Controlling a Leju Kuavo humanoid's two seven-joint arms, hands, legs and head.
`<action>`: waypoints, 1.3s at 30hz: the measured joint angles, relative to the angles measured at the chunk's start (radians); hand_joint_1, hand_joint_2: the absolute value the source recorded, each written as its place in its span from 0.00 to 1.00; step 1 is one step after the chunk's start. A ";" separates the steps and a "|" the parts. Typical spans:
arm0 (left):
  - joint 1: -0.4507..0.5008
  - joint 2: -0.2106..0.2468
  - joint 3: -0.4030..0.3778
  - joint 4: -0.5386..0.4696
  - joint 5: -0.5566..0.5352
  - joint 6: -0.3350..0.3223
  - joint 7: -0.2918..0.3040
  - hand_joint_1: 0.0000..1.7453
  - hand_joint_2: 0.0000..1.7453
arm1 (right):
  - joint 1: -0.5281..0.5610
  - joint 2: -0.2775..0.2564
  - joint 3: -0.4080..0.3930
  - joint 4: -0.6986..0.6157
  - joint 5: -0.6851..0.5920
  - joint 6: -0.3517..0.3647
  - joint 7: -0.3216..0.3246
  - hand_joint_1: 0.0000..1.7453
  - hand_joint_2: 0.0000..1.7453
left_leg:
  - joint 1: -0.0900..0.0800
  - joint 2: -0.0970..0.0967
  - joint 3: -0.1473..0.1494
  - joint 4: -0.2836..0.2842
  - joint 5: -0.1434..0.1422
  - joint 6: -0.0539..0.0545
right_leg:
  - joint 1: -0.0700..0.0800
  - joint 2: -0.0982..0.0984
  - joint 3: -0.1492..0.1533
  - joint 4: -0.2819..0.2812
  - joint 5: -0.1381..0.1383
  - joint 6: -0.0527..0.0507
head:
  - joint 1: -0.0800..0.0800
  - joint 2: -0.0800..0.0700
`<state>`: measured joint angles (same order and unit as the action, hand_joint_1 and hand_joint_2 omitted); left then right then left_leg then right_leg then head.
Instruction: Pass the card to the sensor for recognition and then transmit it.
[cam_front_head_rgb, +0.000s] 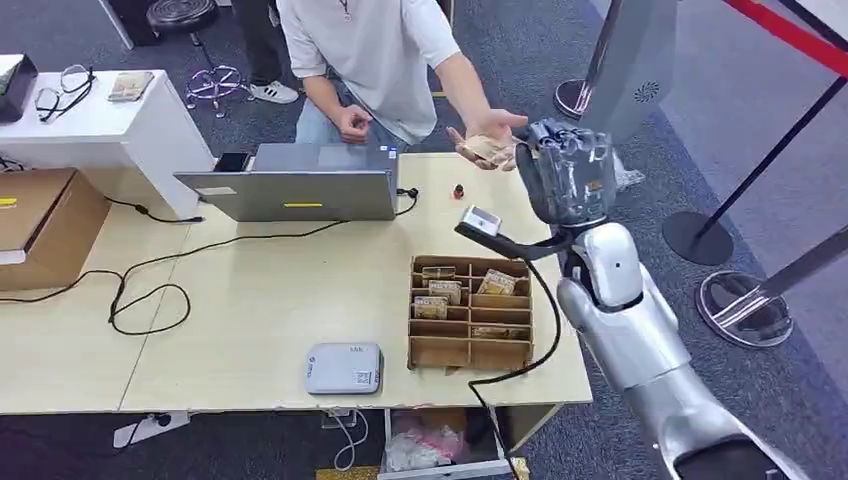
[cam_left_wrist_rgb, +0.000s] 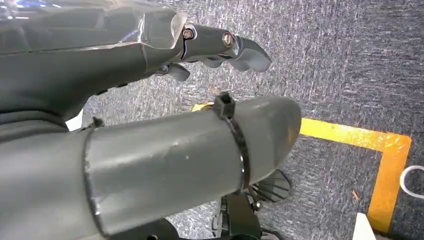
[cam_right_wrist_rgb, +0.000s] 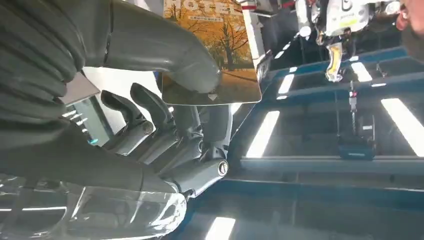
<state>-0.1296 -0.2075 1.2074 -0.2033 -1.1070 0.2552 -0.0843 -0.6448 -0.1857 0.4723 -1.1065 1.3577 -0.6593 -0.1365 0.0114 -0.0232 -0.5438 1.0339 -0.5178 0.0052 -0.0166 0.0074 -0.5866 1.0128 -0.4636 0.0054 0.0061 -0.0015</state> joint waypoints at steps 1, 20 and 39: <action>0.000 0.000 -0.001 0.000 0.000 0.002 0.000 0.00 0.00 | -0.017 0.018 0.005 0.041 0.011 -0.013 0.002 1.00 1.00 | 0.000 0.000 0.000 0.000 0.000 0.000 | 0.000 0.000 0.000 0.000 0.000 0.000 | 0.000 0.000; 0.017 0.011 -0.006 0.000 0.048 0.026 0.014 0.00 0.00 | -0.190 0.233 0.053 0.476 -0.052 -0.033 -0.065 0.00 0.00 | 0.000 0.000 -0.001 0.000 0.000 0.000 | 0.000 0.000 0.000 0.000 0.000 0.000 | 0.000 0.000; 0.024 0.016 0.019 0.000 0.080 0.043 0.014 0.00 0.00 | -0.049 0.203 -0.014 0.282 -0.334 -0.015 -0.190 0.00 0.00 | 0.000 -0.001 -0.001 0.000 0.000 0.000 | 0.000 0.000 -0.001 -0.001 0.000 0.001 | 0.000 0.000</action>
<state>-0.1059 -0.1915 1.2261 -0.2033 -1.0269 0.2986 -0.0702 -0.6939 0.0176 0.4582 -0.8246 1.0236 -0.6741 -0.3265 0.0112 -0.0237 -0.5446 1.0340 -0.5183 0.0055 -0.0167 0.0070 -0.5874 1.0117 -0.4640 0.0059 0.0061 -0.0015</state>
